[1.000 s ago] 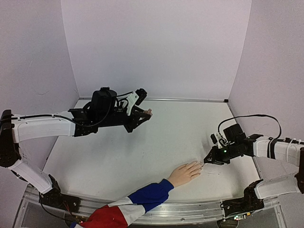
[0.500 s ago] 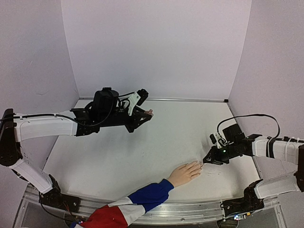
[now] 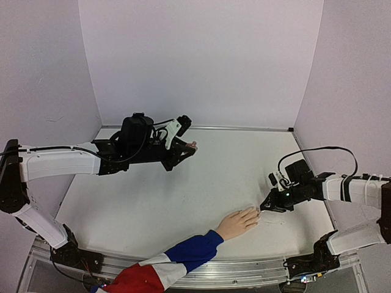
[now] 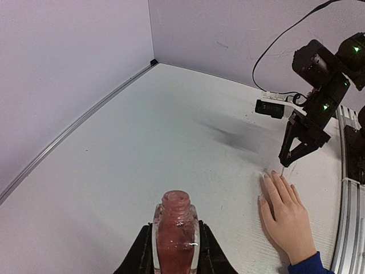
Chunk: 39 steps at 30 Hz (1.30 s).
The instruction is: Paint the nails
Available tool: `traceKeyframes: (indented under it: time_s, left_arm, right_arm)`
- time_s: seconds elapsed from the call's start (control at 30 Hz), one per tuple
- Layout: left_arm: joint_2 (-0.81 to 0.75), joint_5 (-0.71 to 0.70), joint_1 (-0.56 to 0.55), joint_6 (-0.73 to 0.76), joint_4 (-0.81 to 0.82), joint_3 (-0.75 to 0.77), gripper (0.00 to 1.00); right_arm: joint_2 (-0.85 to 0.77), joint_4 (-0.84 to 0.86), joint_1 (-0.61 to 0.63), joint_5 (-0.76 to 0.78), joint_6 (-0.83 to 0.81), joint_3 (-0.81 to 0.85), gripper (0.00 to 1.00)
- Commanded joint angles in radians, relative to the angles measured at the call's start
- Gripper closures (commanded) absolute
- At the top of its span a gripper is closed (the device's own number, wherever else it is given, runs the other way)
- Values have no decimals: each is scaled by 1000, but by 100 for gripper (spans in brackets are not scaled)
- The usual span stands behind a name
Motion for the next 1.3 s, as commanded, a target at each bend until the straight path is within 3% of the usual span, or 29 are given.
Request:
traceKeyframes:
  time_s: [0.0, 1.27]
  left_arm:
    - [-8, 2, -4, 6, 51, 53, 100]
    - [-12, 17, -5, 8, 51, 52, 100]
  right_arm:
    - [-10, -21, -5, -3, 6, 10, 100]
    - [1, -40, -3, 1, 17, 4, 100]
